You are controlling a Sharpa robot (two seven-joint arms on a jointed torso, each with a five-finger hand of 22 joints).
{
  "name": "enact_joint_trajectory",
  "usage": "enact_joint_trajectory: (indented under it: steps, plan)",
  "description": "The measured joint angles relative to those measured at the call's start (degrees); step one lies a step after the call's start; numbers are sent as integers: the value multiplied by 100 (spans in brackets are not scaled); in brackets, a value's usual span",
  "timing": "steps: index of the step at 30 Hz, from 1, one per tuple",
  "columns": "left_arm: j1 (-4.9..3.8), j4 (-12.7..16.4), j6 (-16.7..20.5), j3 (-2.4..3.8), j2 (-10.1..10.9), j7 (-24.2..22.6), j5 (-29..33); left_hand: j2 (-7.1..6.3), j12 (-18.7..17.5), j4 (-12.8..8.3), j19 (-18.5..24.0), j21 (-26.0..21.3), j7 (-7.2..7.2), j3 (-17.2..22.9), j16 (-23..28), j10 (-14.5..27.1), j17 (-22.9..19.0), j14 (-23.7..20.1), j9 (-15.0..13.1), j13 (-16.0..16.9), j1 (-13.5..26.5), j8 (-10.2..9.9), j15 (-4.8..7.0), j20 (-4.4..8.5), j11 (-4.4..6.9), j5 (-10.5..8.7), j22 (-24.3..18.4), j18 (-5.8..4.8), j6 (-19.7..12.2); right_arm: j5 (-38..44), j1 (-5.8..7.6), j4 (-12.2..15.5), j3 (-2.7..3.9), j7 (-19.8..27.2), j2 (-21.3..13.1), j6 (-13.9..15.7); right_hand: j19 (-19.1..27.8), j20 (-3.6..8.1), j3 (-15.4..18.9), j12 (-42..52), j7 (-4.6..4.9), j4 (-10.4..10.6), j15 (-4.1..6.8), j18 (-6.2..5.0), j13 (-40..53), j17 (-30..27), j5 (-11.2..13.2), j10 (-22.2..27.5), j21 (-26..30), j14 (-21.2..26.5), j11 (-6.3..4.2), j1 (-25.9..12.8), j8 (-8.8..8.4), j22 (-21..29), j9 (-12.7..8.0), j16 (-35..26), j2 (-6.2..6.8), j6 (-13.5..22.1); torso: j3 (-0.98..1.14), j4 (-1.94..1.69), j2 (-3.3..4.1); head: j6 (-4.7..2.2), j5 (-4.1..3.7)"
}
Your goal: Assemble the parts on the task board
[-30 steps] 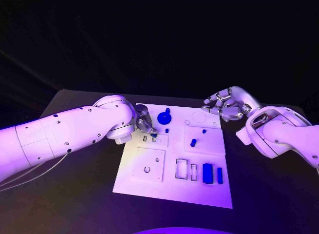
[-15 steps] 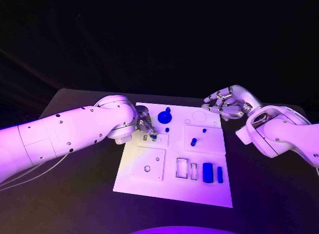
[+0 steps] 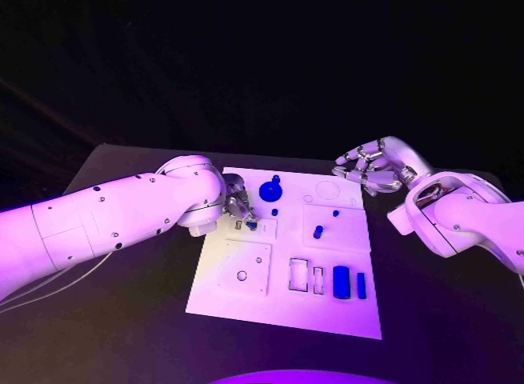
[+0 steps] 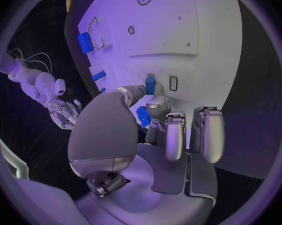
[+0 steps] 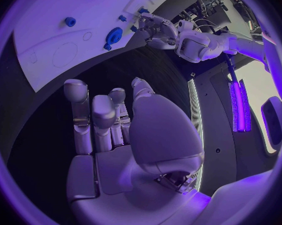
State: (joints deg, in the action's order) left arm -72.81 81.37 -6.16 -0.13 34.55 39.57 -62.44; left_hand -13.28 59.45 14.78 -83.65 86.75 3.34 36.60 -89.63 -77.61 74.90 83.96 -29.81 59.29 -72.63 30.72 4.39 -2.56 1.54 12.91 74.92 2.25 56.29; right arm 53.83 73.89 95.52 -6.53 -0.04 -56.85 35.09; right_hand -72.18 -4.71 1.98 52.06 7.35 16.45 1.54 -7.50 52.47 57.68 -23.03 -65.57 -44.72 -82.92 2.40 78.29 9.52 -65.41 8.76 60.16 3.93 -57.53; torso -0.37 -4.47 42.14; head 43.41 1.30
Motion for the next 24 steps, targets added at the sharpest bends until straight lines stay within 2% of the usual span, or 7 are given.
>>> enact_joint_trajectory:
  steps: [10,24]
  plan:
    - [13,9,-11,6,-5,5,-28,14,0,-18,0,0,-10,-17,0,-20,0,0,0,-7,31,65,0,0,20,-4,0,0,-10,-21,-1,8,0,46,-6,48,0,0,0,0,0,0,21,0,-13,8,-61,0,0,-21,0,22,0,0,-1,0,-22,0,2,-3,0,19,4]
    - [46,23,-49,9,-4,17,-161,-32,0,-75,0,0,-30,8,0,-45,4,23,-76,2,79,78,23,0,44,-19,0,0,-30,-25,-9,17,-1,77,-20,82,1,0,0,0,0,0,21,0,-13,6,-84,0,0,-21,1,22,0,2,-1,0,-22,0,4,3,-1,34,37]
